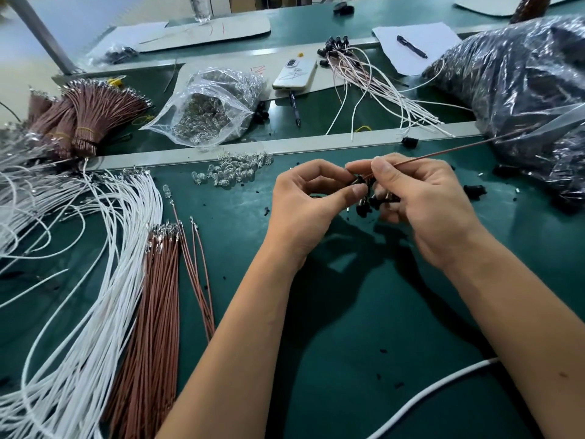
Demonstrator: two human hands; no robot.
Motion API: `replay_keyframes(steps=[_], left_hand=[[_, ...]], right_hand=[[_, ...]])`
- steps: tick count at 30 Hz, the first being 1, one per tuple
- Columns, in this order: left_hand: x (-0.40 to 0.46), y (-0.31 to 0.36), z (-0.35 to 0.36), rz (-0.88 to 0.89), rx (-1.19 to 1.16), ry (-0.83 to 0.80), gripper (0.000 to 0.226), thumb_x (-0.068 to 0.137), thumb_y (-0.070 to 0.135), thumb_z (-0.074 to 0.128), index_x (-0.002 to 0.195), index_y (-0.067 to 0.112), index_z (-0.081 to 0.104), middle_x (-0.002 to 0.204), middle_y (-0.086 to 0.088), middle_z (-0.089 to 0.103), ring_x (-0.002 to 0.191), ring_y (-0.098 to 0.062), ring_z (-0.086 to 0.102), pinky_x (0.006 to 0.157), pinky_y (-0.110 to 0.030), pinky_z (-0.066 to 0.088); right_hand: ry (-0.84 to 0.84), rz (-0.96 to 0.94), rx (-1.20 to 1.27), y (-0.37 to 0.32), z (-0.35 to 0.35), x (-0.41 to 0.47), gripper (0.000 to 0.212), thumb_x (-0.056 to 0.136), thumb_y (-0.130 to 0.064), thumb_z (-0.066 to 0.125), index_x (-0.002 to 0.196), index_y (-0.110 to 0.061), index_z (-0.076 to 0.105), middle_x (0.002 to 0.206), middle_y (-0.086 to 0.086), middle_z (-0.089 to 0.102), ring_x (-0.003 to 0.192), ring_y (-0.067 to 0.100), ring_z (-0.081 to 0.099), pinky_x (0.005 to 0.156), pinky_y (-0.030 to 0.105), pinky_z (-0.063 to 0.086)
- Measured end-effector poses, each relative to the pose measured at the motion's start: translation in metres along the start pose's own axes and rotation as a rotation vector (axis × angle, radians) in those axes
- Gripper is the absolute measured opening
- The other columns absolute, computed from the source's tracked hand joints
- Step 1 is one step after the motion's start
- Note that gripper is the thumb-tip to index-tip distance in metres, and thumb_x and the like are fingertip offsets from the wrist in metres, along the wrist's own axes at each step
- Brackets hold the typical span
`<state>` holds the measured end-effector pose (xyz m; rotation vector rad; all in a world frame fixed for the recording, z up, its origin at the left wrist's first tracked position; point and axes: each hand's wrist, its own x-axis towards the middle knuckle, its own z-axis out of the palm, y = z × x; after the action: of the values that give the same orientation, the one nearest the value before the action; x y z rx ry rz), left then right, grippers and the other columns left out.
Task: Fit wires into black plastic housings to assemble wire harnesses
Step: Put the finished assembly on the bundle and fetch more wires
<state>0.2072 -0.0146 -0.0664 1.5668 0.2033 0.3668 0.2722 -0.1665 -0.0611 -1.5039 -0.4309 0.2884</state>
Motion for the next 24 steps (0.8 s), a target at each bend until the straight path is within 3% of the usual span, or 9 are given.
replay_keyframes(steps=[3, 8, 10, 15, 20, 24], left_hand=[[0.0011, -0.0019, -0.0015, 0.014, -0.006, -0.001, 0.017, 0.075, 0.007, 0.086, 0.081, 0.015, 0.073, 0.075, -0.006, 0.075, 0.064, -0.013, 0.063, 0.07, -0.03, 0.054], [0.0014, -0.0016, -0.0001, 0.11, 0.037, 0.048, 0.024, 0.072, 0.004, 0.089, 0.088, 0.008, 0.072, 0.08, -0.006, 0.077, 0.077, -0.019, 0.075, 0.079, -0.034, 0.062], [0.0017, -0.0014, 0.001, 0.132, 0.047, 0.067, 0.025, 0.07, 0.002, 0.089, 0.087, 0.008, 0.072, 0.08, -0.006, 0.077, 0.078, -0.021, 0.075, 0.079, -0.035, 0.062], [0.0023, -0.0014, 0.001, 0.148, 0.057, 0.061, 0.019, 0.071, 0.003, 0.089, 0.081, 0.008, 0.073, 0.077, -0.007, 0.076, 0.073, -0.019, 0.073, 0.076, -0.036, 0.061], [0.0001, 0.0001, 0.0024, 0.181, 0.108, 0.036, 0.019, 0.072, 0.007, 0.09, 0.082, 0.005, 0.074, 0.077, -0.006, 0.076, 0.075, -0.026, 0.075, 0.077, -0.046, 0.062], [0.0003, 0.0006, 0.0035, 0.169, 0.196, 0.044, 0.019, 0.074, 0.014, 0.09, 0.084, 0.016, 0.074, 0.075, 0.002, 0.076, 0.071, -0.017, 0.073, 0.07, -0.042, 0.06]], right_hand=[[-0.064, 0.041, 0.111, 0.0007, -0.0011, 0.0005, 0.025, 0.096, -0.034, 0.063, 0.096, -0.019, 0.083, 0.075, -0.013, 0.067, 0.073, 0.007, 0.046, 0.052, 0.02, 0.035], [0.177, -0.045, 0.072, 0.0066, 0.005, 0.0008, 0.008, 0.095, -0.014, 0.074, 0.088, -0.014, 0.076, 0.068, -0.002, 0.066, 0.059, 0.011, 0.052, 0.047, 0.022, 0.041], [0.217, -0.066, 0.085, 0.0074, 0.0039, 0.0012, 0.011, 0.092, -0.011, 0.077, 0.082, -0.012, 0.071, 0.064, 0.001, 0.064, 0.055, 0.012, 0.053, 0.043, 0.022, 0.04], [0.124, -0.087, 0.189, 0.0034, 0.0017, 0.0006, 0.014, 0.08, -0.02, 0.08, 0.08, -0.01, 0.071, 0.064, 0.005, 0.064, 0.053, 0.014, 0.051, 0.043, 0.022, 0.039], [0.121, -0.107, 0.046, 0.0064, 0.0023, 0.0013, 0.011, 0.089, -0.009, 0.079, 0.08, -0.009, 0.072, 0.059, 0.001, 0.063, 0.049, 0.017, 0.048, 0.042, 0.025, 0.038], [0.112, -0.119, 0.032, 0.0069, 0.0012, 0.0003, 0.015, 0.088, -0.015, 0.081, 0.074, -0.016, 0.075, 0.059, 0.004, 0.063, 0.05, 0.017, 0.048, 0.042, 0.023, 0.037]])
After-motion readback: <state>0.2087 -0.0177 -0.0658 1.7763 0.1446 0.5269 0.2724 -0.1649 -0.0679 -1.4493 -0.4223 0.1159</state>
